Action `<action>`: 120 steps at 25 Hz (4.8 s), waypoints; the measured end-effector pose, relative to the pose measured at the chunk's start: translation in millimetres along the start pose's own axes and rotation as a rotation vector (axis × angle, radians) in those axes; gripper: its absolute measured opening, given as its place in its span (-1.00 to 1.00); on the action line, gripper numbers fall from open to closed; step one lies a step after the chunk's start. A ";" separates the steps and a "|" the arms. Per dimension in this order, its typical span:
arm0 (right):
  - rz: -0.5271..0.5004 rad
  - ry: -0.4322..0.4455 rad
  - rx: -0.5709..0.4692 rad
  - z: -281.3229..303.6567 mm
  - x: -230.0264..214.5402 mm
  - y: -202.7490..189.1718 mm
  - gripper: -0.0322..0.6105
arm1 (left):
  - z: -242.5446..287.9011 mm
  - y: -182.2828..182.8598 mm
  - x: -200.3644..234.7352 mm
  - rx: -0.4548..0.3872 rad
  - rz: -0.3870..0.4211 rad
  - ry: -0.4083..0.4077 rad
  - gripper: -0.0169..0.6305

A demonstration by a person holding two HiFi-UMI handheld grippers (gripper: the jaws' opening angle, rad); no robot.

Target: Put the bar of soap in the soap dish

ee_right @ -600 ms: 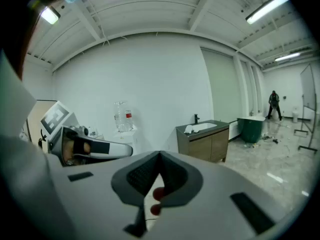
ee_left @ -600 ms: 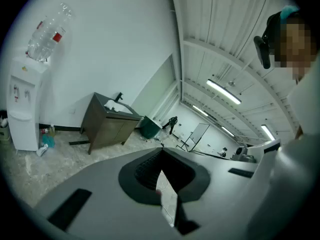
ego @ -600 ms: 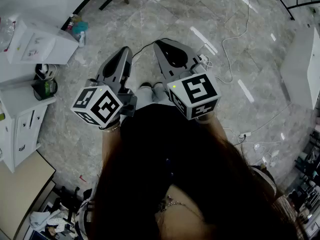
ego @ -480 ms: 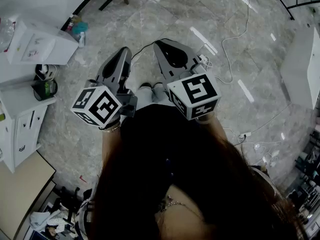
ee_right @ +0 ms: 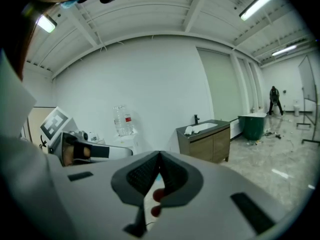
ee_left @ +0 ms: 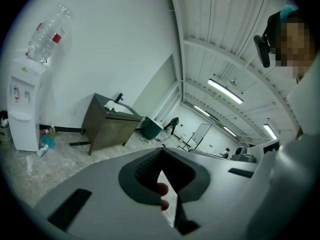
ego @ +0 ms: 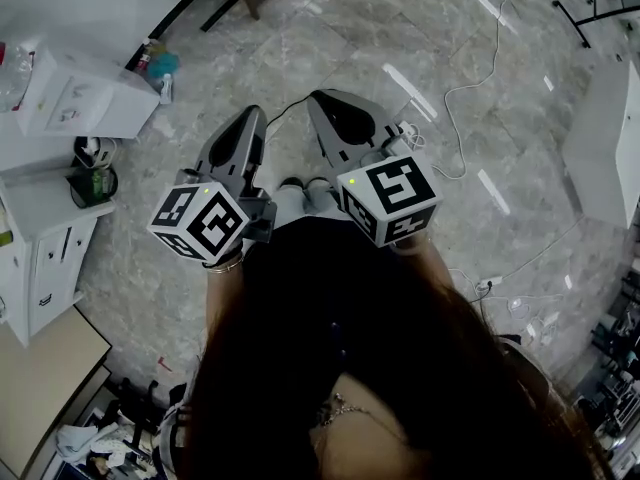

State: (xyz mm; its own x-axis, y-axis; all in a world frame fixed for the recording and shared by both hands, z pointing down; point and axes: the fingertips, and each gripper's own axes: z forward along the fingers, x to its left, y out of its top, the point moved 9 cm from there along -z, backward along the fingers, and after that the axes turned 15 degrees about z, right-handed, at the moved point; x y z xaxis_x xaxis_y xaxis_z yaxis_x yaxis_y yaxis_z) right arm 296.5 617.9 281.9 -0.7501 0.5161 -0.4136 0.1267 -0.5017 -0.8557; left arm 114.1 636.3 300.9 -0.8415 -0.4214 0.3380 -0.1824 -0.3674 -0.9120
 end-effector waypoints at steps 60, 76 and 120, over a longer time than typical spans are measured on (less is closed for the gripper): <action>0.029 0.023 0.117 566.9 -197.2 266.9 -0.84 | 388.9 232.8 431.2 0.010 -0.037 0.214 -0.96; 0.057 -0.087 0.221 718.4 -278.4 304.2 -0.84 | 481.3 288.5 536.7 0.025 -0.062 0.223 -0.96; 0.257 -0.611 0.628 881.7 -389.1 217.1 0.03 | 537.8 332.0 670.2 0.134 -0.082 0.068 -0.96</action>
State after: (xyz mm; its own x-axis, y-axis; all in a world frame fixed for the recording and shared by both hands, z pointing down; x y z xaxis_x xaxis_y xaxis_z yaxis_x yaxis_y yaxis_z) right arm 43.5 -303.9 531.2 -0.9834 -0.0314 -0.1786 0.0948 -0.9285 -0.3590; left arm -237.0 -214.0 349.6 -0.8599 -0.3301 0.3892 -0.1861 -0.5073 -0.8414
